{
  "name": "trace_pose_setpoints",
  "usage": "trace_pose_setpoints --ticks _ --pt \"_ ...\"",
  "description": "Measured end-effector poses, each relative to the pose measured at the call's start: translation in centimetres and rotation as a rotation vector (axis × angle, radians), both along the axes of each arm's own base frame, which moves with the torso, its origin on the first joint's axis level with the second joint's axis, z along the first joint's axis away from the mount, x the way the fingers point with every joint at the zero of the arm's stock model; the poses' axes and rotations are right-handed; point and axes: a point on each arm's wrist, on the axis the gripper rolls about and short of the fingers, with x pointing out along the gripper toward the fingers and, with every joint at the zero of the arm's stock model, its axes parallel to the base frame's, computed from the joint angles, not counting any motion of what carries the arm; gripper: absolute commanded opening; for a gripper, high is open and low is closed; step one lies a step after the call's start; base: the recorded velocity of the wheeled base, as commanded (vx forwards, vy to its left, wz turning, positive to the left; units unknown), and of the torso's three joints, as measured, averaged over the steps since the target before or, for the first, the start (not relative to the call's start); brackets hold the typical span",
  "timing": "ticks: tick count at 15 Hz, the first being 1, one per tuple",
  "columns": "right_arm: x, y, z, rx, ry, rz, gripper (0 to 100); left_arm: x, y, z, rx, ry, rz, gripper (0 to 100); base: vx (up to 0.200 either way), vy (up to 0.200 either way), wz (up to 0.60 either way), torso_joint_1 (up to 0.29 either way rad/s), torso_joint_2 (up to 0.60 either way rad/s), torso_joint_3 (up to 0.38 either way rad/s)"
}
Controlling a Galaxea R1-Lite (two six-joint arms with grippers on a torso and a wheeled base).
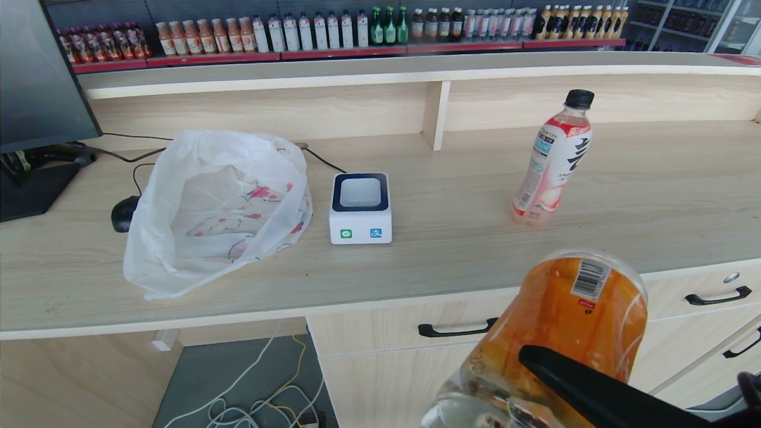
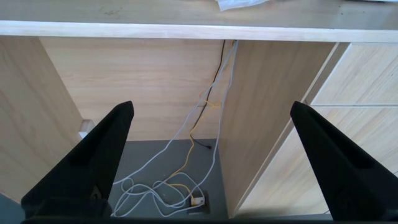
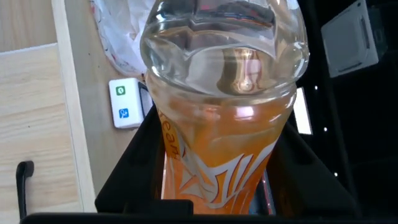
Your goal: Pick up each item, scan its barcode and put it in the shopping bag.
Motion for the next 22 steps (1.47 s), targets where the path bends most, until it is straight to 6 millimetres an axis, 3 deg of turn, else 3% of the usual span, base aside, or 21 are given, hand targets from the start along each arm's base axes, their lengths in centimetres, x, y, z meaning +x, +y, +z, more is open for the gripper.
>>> trace_pose_setpoints --ticks 6,11,19,22 --pt "-0.2 -1.2 0.0 0.246 0.292 0.119 0 0.0 0.0 0.0 0.000 0.000 0.000 100 0.000 0.000 0.00 0.000 0.00 0.000" --pt "-0.5 -2.5 -0.4 0.304 0.379 0.152 0 0.0 0.0 0.0 -0.001 0.000 0.000 100 0.000 0.000 0.00 0.000 0.00 0.000" --pt "-0.1 -0.9 -0.8 0.426 0.581 0.212 0 0.0 0.0 0.0 0.000 0.000 0.000 100 0.000 0.000 0.00 0.000 0.00 0.000" --pt "1.4 0.4 0.9 0.645 0.703 0.246 0 0.0 0.0 0.0 0.000 0.000 0.000 100 0.000 0.000 0.00 0.000 0.00 0.000"
